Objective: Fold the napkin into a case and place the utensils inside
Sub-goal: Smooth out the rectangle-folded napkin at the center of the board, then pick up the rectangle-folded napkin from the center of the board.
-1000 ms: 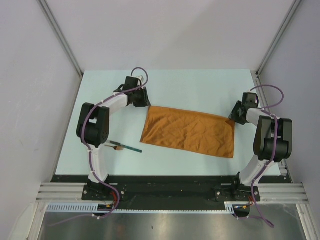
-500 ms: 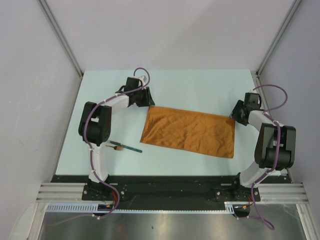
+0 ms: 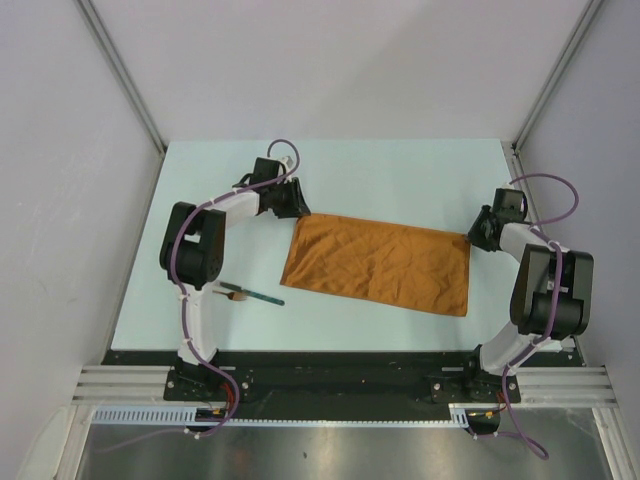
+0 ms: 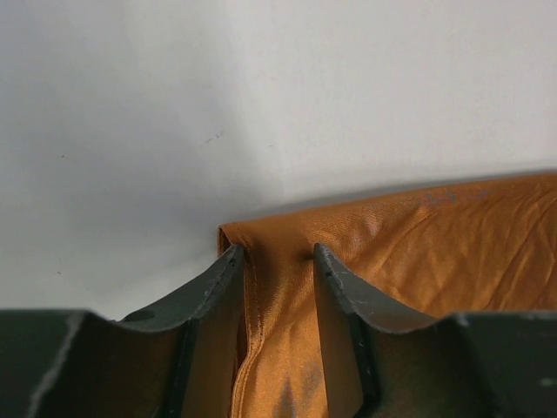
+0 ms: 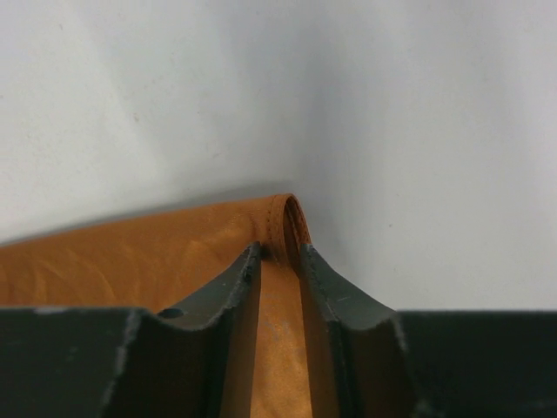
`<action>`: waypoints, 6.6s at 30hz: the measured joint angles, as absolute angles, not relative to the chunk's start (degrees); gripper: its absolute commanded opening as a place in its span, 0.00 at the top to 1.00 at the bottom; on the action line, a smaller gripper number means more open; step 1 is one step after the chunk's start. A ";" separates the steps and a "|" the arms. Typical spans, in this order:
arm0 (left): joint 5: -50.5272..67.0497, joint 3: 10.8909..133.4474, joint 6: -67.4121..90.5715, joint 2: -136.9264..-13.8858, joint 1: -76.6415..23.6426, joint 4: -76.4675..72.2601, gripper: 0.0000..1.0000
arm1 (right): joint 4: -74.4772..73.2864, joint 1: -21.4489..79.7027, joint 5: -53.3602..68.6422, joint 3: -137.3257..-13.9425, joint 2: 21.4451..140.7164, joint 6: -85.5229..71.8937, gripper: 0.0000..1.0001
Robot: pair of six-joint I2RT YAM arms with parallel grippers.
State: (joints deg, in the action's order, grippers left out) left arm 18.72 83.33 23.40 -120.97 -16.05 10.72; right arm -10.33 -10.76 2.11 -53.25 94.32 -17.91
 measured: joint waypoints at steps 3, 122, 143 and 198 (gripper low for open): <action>19.22 83.33 23.88 -120.97 -16.05 10.68 0.59 | -9.78 -10.96 2.74 -53.25 94.74 -17.89 0.85; 16.53 77.65 31.83 -120.01 -21.80 3.55 1.00 | 0.27 -6.31 21.21 -50.94 95.00 -29.65 0.65; 11.46 91.07 29.78 -127.04 -16.49 12.10 0.66 | 3.31 -11.11 30.33 -63.64 111.57 -28.14 0.33; 16.53 51.31 35.40 -60.23 -41.67 17.28 0.43 | -26.09 1.58 -8.71 -52.99 94.00 -16.71 1.00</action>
